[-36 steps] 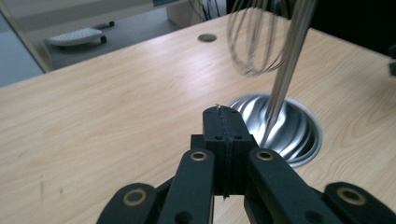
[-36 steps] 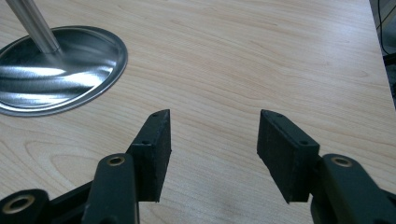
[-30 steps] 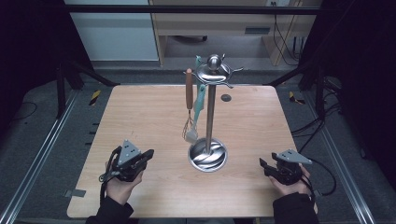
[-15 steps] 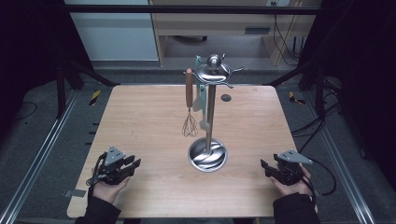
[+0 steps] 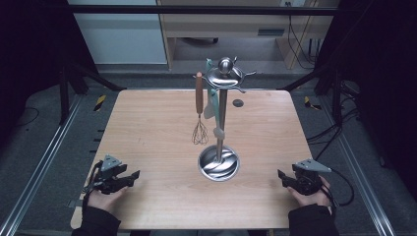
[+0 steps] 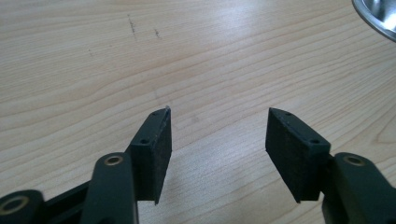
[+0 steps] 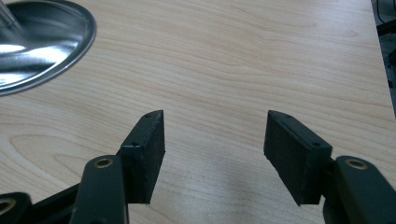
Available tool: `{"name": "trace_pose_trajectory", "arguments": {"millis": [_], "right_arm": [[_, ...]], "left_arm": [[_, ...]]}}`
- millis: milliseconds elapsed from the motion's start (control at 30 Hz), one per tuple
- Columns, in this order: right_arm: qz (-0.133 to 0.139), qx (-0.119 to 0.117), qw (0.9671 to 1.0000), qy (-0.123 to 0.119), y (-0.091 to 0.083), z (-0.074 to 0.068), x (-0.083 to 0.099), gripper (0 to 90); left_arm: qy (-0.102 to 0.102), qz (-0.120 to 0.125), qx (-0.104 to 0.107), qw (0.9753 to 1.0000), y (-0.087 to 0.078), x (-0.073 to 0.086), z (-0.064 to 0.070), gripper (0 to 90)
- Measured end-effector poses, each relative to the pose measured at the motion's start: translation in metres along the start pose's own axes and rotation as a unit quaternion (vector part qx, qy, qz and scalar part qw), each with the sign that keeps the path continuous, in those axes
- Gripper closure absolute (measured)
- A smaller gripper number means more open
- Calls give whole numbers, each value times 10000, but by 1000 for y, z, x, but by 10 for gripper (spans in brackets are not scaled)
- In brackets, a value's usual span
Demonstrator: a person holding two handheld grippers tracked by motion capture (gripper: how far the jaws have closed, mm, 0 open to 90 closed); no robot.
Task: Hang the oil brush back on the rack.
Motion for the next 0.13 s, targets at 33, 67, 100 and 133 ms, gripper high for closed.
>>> {"name": "trace_pose_trajectory", "arguments": {"millis": [33,67,100,133], "right_arm": [[-2,-9,10000,-24,0,1,0,388],[17,32,10000,-63,0,1,1,387],[17,32,10000,-47,0,2,1,387],[34,-8,10000,37,-1,1,1,386]], "left_arm": [[2,-23,2,10000,1,1,0,379],[-3,-39,14,10000,1,1,0,374],[-8,-28,20,10000,1,1,0,368],[-11,-11,29,10000,1,1,0,363]]}}
Point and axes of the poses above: each handheld gripper's, and its own axes: y roughly forward along the jaws, x roughly out of its underside, z roughly to its right, the point moved 1 cm from there along y, roughly forward along the jaws, and after that the axes turned 11 degrees about -y, right-handed, at the moved point
